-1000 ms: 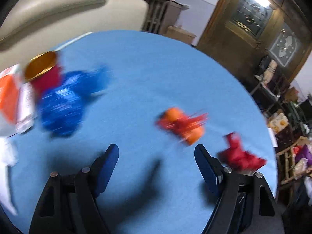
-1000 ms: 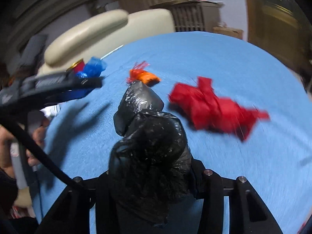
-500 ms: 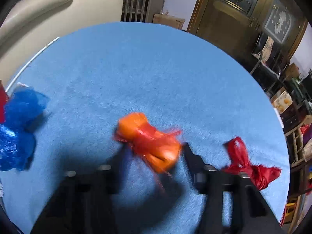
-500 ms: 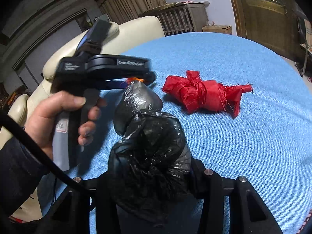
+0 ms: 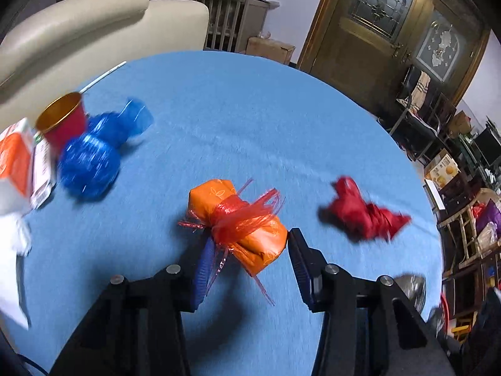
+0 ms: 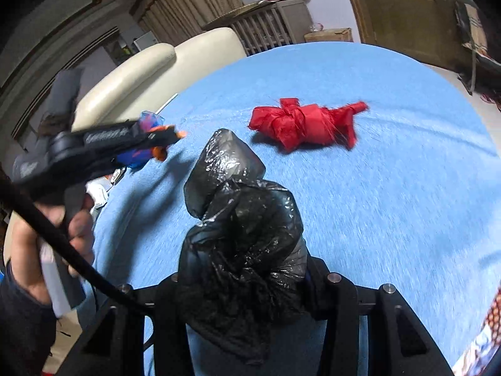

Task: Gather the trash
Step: 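Grasp the orange bag with the left gripper while right holds black bag, then carry the black bag with right gripper and orange bag with left gripper to basket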

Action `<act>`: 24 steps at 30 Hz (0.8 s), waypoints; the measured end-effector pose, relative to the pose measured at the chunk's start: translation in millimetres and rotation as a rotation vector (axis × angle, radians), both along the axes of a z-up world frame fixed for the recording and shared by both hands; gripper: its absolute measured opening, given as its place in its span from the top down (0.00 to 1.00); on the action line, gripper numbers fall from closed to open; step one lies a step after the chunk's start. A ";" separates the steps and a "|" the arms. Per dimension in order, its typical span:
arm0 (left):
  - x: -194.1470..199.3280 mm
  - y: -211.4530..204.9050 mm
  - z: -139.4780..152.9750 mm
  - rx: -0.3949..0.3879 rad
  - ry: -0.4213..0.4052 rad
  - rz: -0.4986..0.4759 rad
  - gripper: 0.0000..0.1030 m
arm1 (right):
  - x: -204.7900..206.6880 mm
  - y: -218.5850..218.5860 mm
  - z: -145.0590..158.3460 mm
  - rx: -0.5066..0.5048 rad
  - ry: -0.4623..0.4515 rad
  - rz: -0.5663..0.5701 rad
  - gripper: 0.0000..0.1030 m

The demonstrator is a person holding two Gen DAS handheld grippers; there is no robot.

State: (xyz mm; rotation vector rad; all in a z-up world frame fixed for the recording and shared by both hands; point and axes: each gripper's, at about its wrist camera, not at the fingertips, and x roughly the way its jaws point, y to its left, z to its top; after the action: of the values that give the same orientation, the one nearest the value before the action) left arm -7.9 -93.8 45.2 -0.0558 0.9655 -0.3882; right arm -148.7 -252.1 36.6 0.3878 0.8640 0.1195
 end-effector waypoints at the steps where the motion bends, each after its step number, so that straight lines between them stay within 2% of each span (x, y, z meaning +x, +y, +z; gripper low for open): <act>1: -10.2 -0.6 3.0 -0.002 0.000 -0.002 0.52 | -5.1 0.0 1.6 0.001 -0.001 -0.007 0.53; 6: -51.7 13.6 6.9 -0.038 -0.006 -0.011 0.52 | -31.5 -1.1 14.4 -0.016 -0.020 -0.041 0.53; 12: -89.1 12.1 16.6 -0.062 -0.006 -0.030 0.52 | -57.5 5.3 21.0 -0.025 -0.032 -0.070 0.53; 24: -137.0 15.8 38.6 -0.074 -0.060 -0.043 0.52 | -98.6 2.0 34.8 -0.018 -0.077 -0.118 0.53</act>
State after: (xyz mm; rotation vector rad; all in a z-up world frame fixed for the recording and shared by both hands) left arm -144.9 -78.0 83.8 -0.0907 0.8945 -0.4625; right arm -247.3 -250.0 71.4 0.4134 0.7639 0.0174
